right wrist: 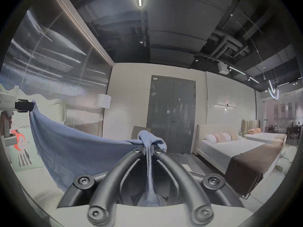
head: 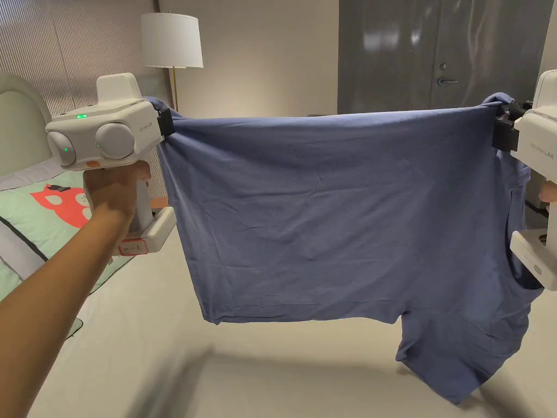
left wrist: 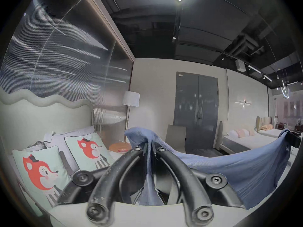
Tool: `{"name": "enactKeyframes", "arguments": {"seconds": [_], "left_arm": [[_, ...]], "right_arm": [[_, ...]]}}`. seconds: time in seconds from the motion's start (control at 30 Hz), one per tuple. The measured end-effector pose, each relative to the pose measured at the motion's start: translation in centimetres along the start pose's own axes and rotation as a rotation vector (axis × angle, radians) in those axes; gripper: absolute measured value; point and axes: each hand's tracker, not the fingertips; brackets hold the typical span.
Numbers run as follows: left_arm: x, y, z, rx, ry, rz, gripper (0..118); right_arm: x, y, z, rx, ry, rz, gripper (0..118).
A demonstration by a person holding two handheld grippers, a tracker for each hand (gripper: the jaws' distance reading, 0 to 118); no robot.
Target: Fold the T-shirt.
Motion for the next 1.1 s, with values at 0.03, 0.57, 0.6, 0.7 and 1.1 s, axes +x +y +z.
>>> {"name": "enactKeyframes", "arguments": {"seconds": [0.03, 0.57, 0.6, 0.7, 1.1], "left_arm": [[0.0, -0.8, -0.3, -0.014, 0.005, -0.013, 1], [-3.4, -21.4, 3.1, -0.344, 0.043, -0.083, 1], [-3.8, -22.5, 4.0, -0.371, 0.045, -0.086, 1], [-4.9, -25.5, 7.4, -0.430, 0.048, -0.073, 1], [-9.1, -31.5, 25.3, -0.565, 0.021, -0.078, 1]], "right_arm": [[-0.1, -0.7, -0.2, -0.007, 0.002, 0.002, 5], [-2.8, -19.8, 2.8, -0.359, 0.050, -0.092, 5], [-3.0, -20.8, 3.6, -0.379, 0.058, -0.103, 5], [-3.4, -23.4, 7.3, -0.454, 0.075, -0.144, 5], [-2.6, -28.8, 23.6, -0.614, 0.154, -0.207, 5]]}}
